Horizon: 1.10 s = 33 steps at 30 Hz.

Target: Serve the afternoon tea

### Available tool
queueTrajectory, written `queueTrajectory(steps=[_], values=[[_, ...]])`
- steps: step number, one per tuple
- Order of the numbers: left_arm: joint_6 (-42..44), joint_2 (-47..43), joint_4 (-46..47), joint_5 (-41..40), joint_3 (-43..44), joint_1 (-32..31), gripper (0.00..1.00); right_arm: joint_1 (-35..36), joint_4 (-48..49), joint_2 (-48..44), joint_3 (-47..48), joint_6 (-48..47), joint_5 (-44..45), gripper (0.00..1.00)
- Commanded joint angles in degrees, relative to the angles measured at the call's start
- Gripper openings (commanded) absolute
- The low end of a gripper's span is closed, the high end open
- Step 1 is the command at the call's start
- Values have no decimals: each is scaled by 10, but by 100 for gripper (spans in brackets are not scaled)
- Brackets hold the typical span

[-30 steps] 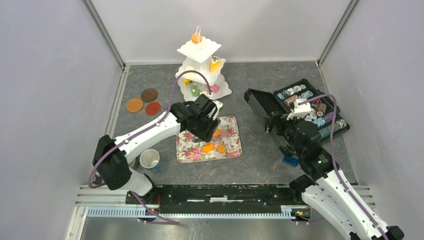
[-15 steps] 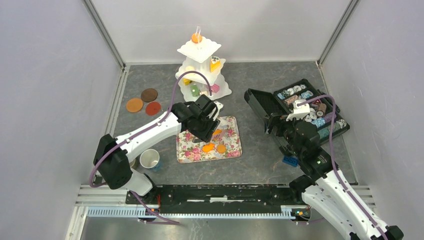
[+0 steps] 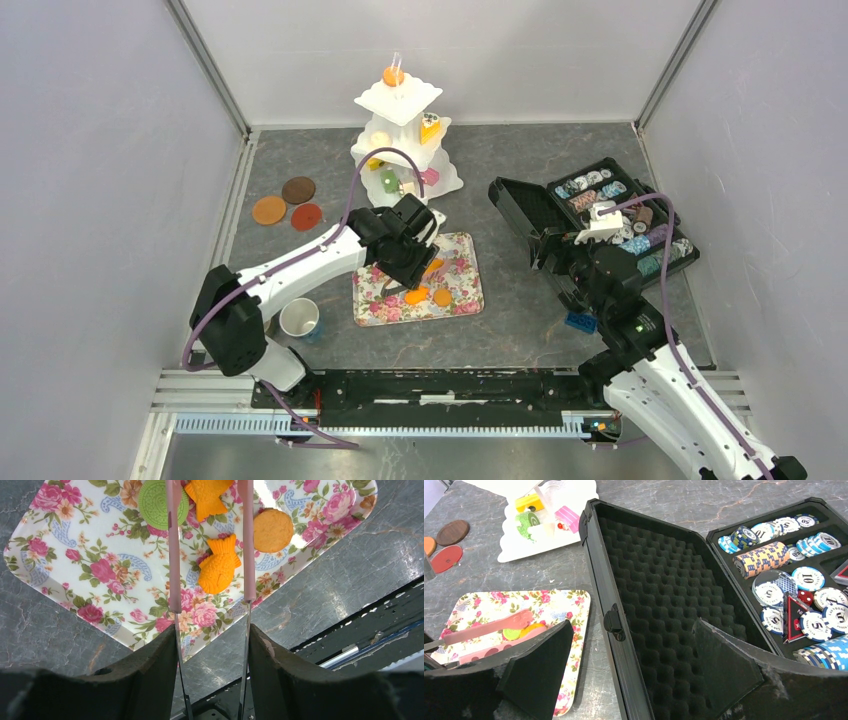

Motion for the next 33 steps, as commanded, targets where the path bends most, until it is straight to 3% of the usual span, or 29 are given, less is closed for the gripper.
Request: queueTrajectory(steps=[1,6,12,33], values=[[21,3,-21,-3,12,-6,56,3,13,-1,0,3,3,98],[19,-4,-30,-10,11,-11,59,3,18,5,-6,2,3,98],[15,6,-31,-13,11,-20,56,3,25,8,-11,2,1,98],[7,-34,-21,-41,40,-22,26,2,26,16,-7,-1,6,98]])
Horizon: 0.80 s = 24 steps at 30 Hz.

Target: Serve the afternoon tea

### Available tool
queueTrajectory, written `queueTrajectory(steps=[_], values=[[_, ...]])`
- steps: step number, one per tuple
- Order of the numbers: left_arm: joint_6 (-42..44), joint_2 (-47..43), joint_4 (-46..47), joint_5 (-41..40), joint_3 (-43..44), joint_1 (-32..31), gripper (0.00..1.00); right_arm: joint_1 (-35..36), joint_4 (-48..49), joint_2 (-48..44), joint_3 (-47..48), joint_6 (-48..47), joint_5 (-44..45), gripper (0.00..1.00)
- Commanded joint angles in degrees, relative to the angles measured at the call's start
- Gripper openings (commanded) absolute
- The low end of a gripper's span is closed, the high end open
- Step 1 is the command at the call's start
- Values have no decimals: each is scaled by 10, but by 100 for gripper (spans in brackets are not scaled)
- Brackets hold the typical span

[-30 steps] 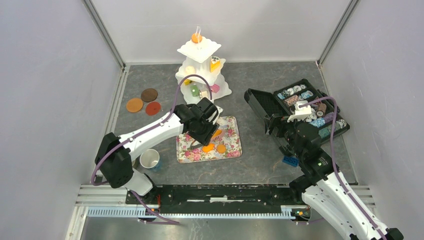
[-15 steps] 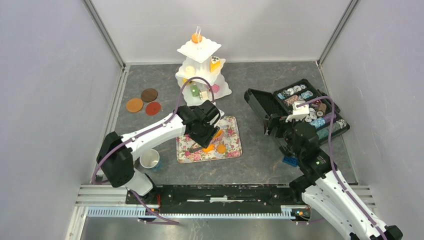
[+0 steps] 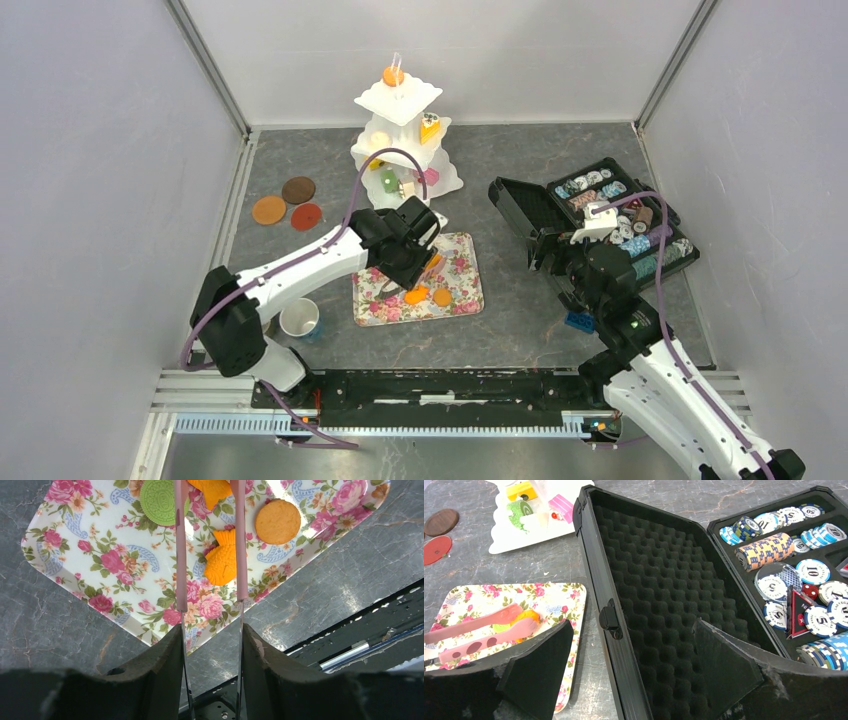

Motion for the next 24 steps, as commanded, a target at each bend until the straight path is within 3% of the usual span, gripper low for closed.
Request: queueTrajectory(steps=[1,13,24], values=[[6,-42,7,-7,31,-4,25,3,21,0,1,-1,6,98],[-7,-110,-2,-57,109,-3,24,2,18,-7,5,-5,12,98],[29,-55,20,-163,305,3,24,3,24,13,33,-18,23,98]])
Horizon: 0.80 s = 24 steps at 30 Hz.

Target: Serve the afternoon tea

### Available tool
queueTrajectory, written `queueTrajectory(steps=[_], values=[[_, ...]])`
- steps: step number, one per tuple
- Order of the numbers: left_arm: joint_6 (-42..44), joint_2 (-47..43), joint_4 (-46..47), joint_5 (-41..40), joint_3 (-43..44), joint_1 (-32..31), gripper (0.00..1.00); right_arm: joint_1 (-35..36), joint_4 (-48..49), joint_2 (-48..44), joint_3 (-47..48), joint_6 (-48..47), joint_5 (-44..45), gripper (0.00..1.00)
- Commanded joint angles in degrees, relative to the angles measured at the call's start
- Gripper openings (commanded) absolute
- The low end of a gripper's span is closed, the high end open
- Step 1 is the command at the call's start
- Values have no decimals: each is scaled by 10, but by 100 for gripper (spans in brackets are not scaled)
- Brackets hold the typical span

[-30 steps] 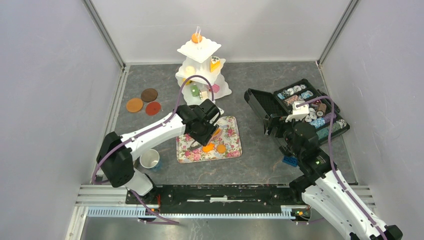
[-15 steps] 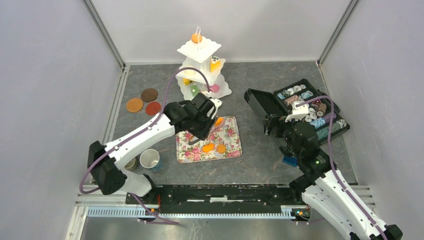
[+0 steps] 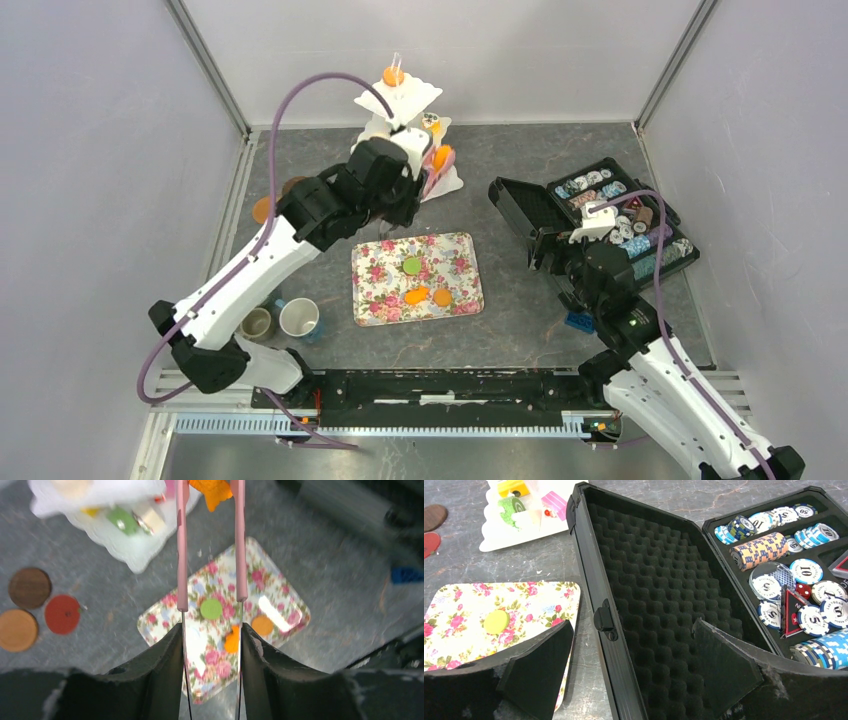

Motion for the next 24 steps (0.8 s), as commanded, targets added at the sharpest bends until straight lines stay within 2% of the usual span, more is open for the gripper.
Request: queueTrajectory(steps=[1,6,11,14,17,19,22,24], values=[[33,41,44,-72,102,6,24,3,25,8,35,-11,18,98],[45,117,71,-128,196,30,21,3,24,12,47,-18,25,98],[47,197,69,-126,295,59,21,3,20,14,53,-21,26,98],[30,225,74,-103,321,84,20,3,18,12,50,-22,25,98],[24,237,79,-92,328,100,17,3,20,12,47,-19,27,98],[21,224,73,-56,312,100,16,3,21,13,47,-17,21,98],[8,162,121,1,204,100,20,2,26,18,46,-17,12,98],[3,134,134,30,172,100,23,3,32,26,47,-22,11,98]])
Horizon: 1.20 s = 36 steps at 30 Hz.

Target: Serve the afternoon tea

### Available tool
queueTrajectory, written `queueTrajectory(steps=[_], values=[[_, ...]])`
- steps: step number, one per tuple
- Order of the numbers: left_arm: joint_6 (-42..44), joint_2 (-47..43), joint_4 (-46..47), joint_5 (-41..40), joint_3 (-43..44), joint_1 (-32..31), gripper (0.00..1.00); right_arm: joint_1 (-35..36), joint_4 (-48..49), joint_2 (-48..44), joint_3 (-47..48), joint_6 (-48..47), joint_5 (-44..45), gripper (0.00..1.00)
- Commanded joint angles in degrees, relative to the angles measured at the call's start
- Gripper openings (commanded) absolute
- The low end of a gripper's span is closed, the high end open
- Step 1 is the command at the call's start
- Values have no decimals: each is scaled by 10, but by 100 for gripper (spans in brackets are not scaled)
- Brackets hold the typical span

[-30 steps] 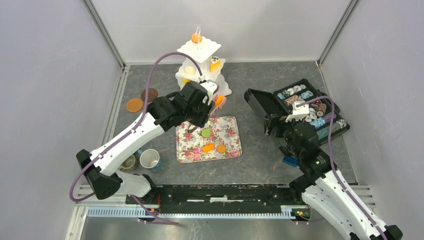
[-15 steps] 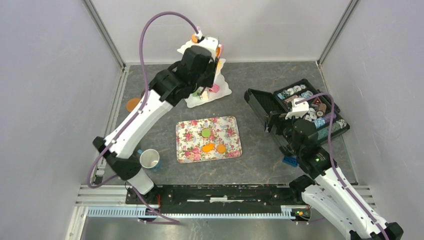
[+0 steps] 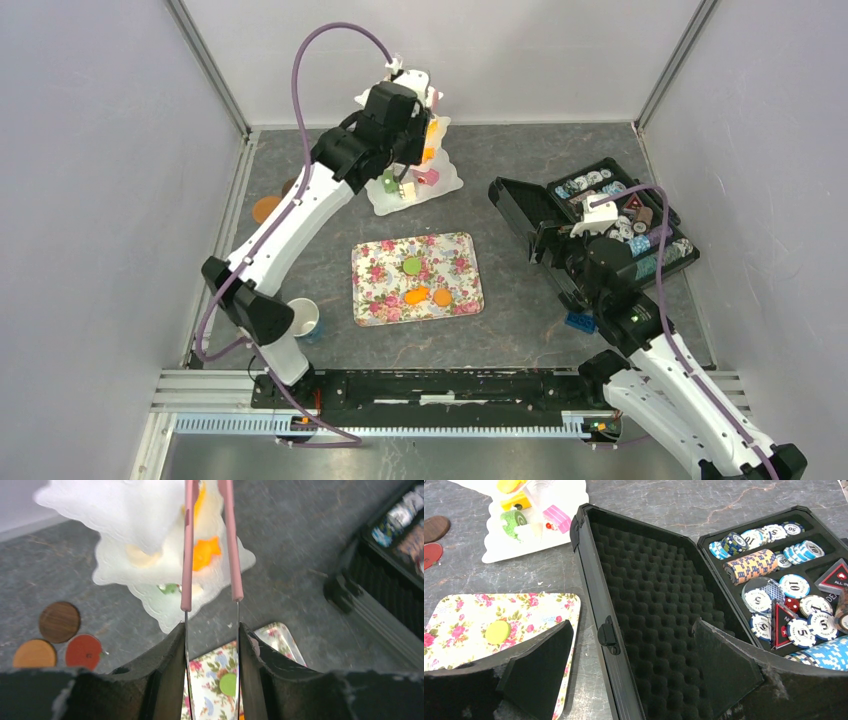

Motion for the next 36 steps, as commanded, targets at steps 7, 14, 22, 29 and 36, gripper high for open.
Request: queueTrajectory(steps=[7,14,22,29,36], values=[[-19,-123,34,132,-74,-5,29,2,37,20,24,-10,-7,98],[-33,-185,4,195,-162,-5,34,3,29,6,13,-11,4,98],[-30,-259,-97,292,-312,-6,35,3,32,5,-2,-13,2,98],[-73,-293,-108,282,-448,-9,36,2,44,4,-24,-8,6,98],[-103,-260,-57,260,-501,-10,35,3,45,16,-21,-6,-9,98]])
